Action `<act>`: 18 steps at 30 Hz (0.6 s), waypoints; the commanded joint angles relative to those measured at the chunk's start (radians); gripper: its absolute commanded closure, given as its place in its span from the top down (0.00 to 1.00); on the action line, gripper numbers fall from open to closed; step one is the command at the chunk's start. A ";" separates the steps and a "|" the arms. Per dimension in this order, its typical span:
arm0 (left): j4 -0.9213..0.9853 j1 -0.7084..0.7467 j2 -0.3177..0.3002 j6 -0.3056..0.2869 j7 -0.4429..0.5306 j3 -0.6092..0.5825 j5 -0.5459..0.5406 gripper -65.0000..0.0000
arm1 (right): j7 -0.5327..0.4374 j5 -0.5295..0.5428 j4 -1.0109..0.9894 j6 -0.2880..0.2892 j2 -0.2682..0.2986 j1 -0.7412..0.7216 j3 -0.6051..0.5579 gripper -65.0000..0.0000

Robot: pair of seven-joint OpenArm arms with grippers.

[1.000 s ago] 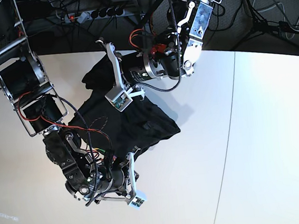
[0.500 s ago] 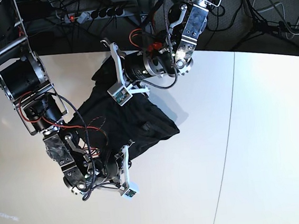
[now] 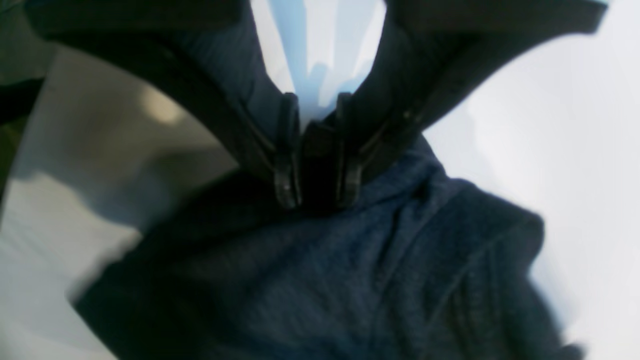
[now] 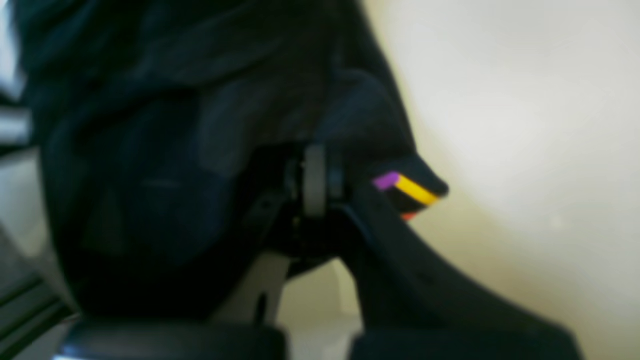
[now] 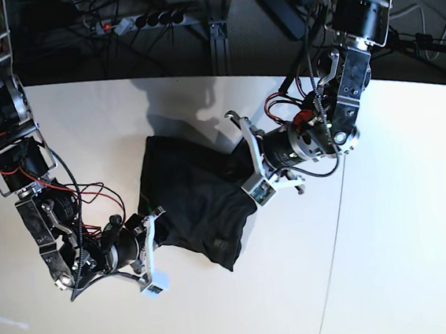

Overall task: Fold the T-shirt properly
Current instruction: 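Fold the held end with the left gripper over onto the right gripper's end, then open both grippers and lift them off the folded shirt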

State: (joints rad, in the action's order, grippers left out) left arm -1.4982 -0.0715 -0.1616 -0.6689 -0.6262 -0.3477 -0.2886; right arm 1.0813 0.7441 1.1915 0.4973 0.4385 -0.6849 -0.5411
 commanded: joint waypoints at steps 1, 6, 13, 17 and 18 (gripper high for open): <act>-0.001 -0.035 0.000 0.005 0.027 0.000 -0.018 0.18 | -0.003 0.016 0.036 0.060 0.031 -0.009 0.009 0.00; 0.090 -0.111 -0.002 0.007 0.029 0.000 -0.018 0.18 | 0.002 0.016 0.153 0.061 0.092 0.107 0.010 0.00; 0.137 -0.180 -0.003 0.007 0.025 0.000 -0.018 0.18 | 0.003 0.006 0.331 0.060 0.097 0.284 0.011 0.00; 0.137 -0.187 -0.005 0.007 0.023 0.000 -0.017 0.18 | 0.003 -0.023 0.407 0.060 0.095 0.335 0.015 0.00; 0.137 -0.186 -0.006 0.007 0.018 0.000 -0.017 0.18 | 0.003 -0.026 0.413 0.060 0.096 0.337 0.016 0.00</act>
State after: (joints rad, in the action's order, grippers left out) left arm -1.3457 -0.2348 -0.1661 -0.6666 -0.6254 -0.3504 -0.2928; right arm 1.0943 0.7155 1.5890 0.4976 0.5240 -0.3264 -0.5381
